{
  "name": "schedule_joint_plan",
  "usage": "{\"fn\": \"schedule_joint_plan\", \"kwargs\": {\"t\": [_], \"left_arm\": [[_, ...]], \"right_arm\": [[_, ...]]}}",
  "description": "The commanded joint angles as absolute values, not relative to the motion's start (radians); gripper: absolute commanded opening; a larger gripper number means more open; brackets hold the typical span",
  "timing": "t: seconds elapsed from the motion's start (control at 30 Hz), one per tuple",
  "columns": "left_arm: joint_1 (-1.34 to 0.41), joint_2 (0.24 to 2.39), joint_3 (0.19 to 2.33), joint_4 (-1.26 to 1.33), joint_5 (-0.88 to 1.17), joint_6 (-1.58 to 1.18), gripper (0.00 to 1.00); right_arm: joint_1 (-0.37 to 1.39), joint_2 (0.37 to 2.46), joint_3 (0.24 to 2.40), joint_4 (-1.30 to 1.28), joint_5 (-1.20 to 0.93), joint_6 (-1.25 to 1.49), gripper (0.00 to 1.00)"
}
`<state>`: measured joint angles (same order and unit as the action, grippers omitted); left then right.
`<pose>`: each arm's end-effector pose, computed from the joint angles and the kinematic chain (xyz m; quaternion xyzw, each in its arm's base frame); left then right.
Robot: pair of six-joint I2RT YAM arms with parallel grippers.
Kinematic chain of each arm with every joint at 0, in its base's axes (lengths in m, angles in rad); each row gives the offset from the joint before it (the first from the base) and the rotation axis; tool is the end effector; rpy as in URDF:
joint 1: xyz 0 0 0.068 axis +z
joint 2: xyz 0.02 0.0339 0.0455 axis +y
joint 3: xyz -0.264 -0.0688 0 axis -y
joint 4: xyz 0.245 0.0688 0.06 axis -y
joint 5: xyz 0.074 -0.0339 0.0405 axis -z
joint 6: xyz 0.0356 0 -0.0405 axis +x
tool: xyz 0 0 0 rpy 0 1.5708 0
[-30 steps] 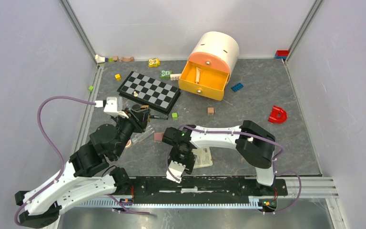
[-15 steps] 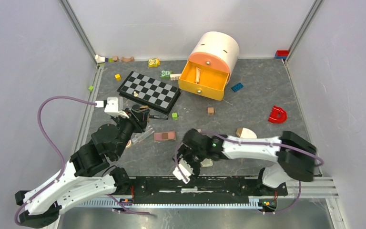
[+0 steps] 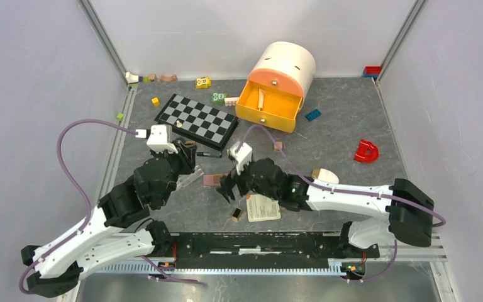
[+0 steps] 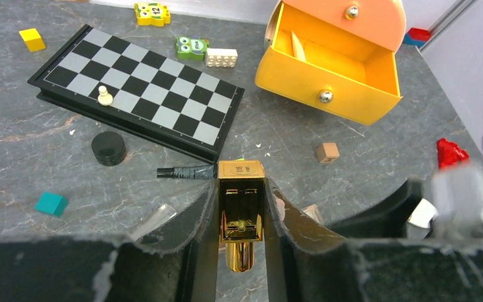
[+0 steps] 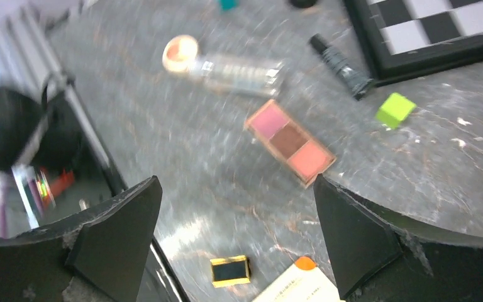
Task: Organize the makeup
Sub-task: Pick up the lipstick at the center of the board.
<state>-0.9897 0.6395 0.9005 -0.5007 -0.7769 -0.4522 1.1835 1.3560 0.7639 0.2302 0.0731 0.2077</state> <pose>0.0900 -0.0916 0.3686 -0.0322 0.7639 -0.1534 0.6259 0.1168 0.2795 0.2457 -0.3671 0.7361 0.3409 0.4552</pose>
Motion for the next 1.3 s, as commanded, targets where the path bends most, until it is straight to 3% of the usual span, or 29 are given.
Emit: {"fn": "schedule_joint_plan", "kwargs": {"t": [0.0, 0.17, 0.33, 0.57, 1.27], "left_arm": [[-0.987, 0.637, 0.935, -0.522, -0.804, -0.491, 0.05], [-0.988, 0.631, 0.933, -0.53, -0.811, -0.485, 0.06], [-0.988, 0.616, 0.924, -0.549, -0.809, -0.5, 0.06], [-0.988, 0.578, 0.903, -0.565, -0.791, -0.535, 0.06], [-0.988, 0.47, 0.835, -0.611, -0.735, -0.518, 0.07]], "right_arm": [[1.181, 1.402, 0.944, -0.074, 0.437, 0.619, 0.98], [1.163, 1.424, 0.932, -0.123, 0.466, 0.884, 0.98], [1.165, 1.529, 1.038, -0.376, 0.404, 1.193, 0.98], [1.181, 1.71, 1.208, -0.678, 0.347, 1.346, 0.98], [1.324, 1.826, 1.218, -0.647, 0.33, 1.523, 0.62]]}}
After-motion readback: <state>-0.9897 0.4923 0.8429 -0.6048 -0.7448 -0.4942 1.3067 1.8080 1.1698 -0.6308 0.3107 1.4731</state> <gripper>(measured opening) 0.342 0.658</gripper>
